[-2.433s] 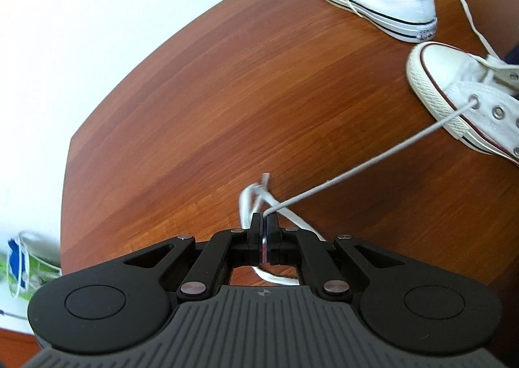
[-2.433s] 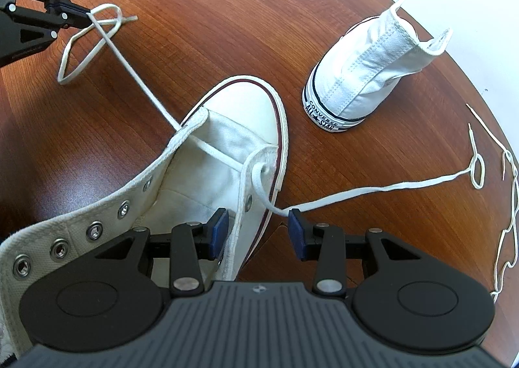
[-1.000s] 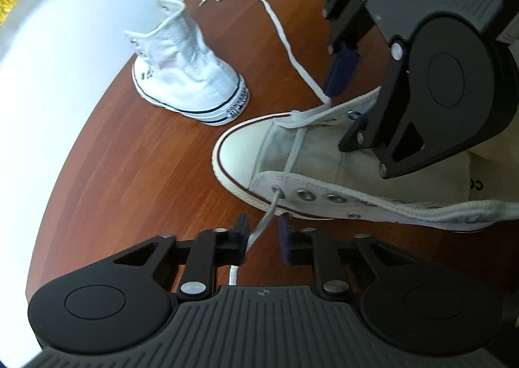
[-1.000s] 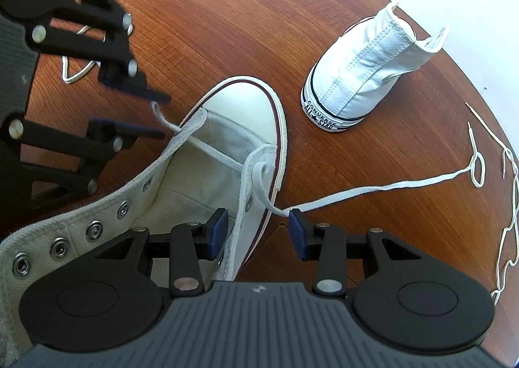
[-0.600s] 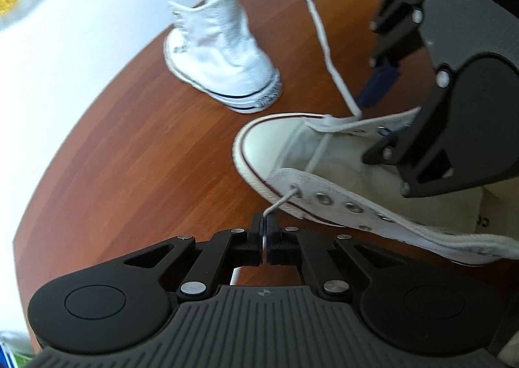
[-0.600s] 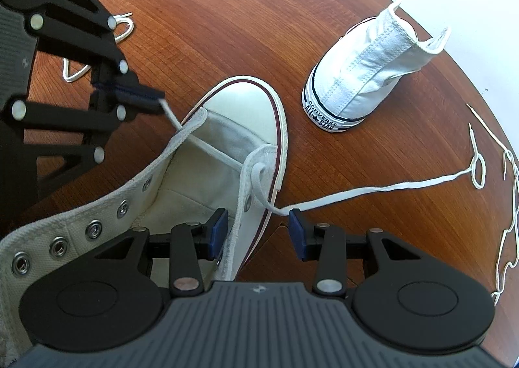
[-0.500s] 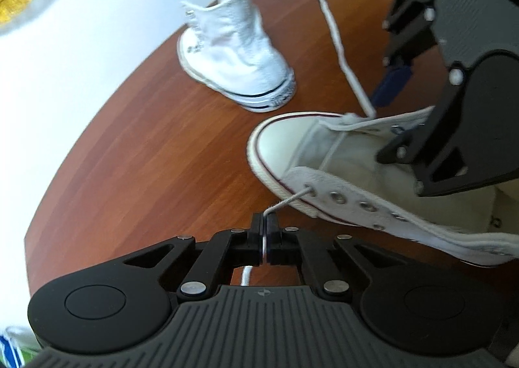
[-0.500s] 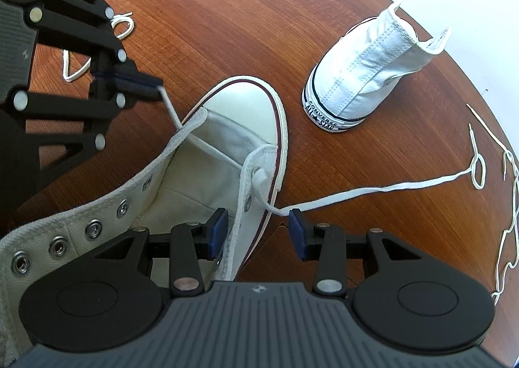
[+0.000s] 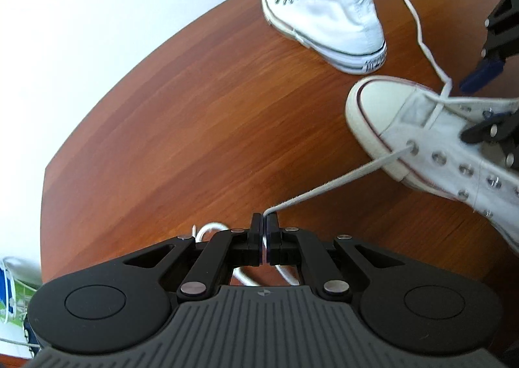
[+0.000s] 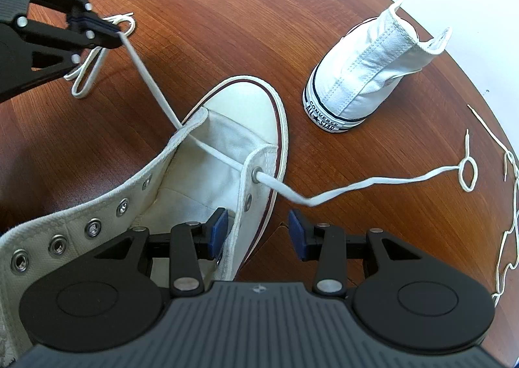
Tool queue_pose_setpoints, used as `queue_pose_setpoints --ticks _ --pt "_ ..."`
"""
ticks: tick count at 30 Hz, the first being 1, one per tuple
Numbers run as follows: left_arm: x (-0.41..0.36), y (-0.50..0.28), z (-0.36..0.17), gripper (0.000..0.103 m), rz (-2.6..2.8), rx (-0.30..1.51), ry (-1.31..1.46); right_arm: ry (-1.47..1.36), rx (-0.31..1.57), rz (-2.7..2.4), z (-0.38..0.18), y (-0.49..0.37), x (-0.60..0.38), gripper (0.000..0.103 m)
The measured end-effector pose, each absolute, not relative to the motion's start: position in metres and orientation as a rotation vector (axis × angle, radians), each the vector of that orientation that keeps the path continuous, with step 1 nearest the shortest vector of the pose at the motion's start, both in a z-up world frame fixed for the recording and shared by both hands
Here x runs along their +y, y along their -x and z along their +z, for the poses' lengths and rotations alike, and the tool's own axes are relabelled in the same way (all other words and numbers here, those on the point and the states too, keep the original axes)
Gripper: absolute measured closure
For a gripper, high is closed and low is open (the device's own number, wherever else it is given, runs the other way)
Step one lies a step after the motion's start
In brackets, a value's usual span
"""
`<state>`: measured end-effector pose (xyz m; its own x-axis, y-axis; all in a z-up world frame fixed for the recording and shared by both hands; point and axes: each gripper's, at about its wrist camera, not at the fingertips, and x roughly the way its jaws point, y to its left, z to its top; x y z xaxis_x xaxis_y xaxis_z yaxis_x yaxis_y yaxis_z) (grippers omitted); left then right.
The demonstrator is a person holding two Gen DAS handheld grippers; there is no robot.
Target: Lace up shoes with both hands
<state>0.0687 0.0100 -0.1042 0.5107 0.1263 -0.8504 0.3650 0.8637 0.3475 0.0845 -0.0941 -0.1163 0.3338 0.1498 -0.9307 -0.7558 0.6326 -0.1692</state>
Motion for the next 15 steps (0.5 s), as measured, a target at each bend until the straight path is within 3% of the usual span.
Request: queue_pose_setpoints --ticks 5,8,15 --pt "0.011 -0.056 -0.103 0.091 -0.189 1.044 -0.486 0.672 1.075 0.655 -0.116 -0.085 -0.094 0.060" --pt "0.012 -0.047 -0.101 0.064 -0.197 1.052 -0.441 0.673 1.074 0.655 -0.116 -0.085 -0.094 0.060" --pt "0.014 -0.031 -0.099 0.062 -0.178 1.058 -0.401 0.672 1.069 0.652 -0.118 -0.085 -0.093 0.060"
